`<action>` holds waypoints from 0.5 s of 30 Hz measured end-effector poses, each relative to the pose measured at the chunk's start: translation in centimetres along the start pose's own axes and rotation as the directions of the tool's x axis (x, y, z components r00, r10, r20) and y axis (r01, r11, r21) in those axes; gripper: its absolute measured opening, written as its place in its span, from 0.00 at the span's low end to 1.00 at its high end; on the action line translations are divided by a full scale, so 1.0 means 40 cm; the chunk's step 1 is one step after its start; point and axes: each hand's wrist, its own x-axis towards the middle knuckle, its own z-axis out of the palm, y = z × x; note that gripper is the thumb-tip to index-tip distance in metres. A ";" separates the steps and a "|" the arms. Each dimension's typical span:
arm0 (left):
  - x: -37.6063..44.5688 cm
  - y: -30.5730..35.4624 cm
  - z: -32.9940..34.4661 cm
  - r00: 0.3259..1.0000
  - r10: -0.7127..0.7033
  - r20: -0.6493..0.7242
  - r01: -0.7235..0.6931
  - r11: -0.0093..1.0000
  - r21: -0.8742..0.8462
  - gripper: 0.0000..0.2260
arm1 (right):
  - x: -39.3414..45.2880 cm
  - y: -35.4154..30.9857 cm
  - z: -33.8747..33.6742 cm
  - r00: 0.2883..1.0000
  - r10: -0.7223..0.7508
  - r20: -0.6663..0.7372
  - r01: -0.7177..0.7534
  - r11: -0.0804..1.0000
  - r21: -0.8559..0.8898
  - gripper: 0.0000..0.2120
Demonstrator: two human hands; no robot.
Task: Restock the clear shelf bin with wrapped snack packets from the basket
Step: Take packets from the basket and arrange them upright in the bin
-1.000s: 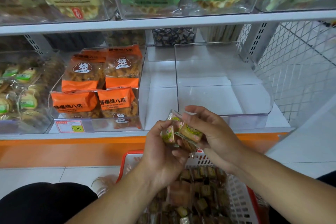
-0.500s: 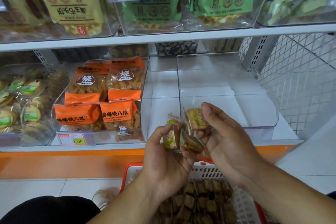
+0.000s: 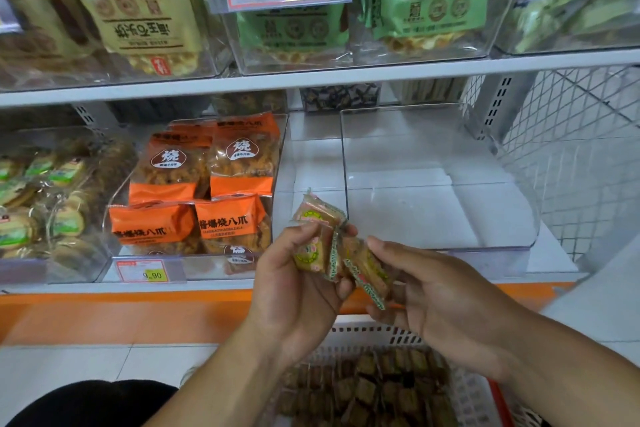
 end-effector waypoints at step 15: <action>-0.012 -0.034 -0.002 0.970 -0.170 -0.172 0.201 0.961 0.189 0.16 | 0.008 -0.005 -0.035 0.890 -0.455 -0.036 0.293 0.629 -0.720 0.20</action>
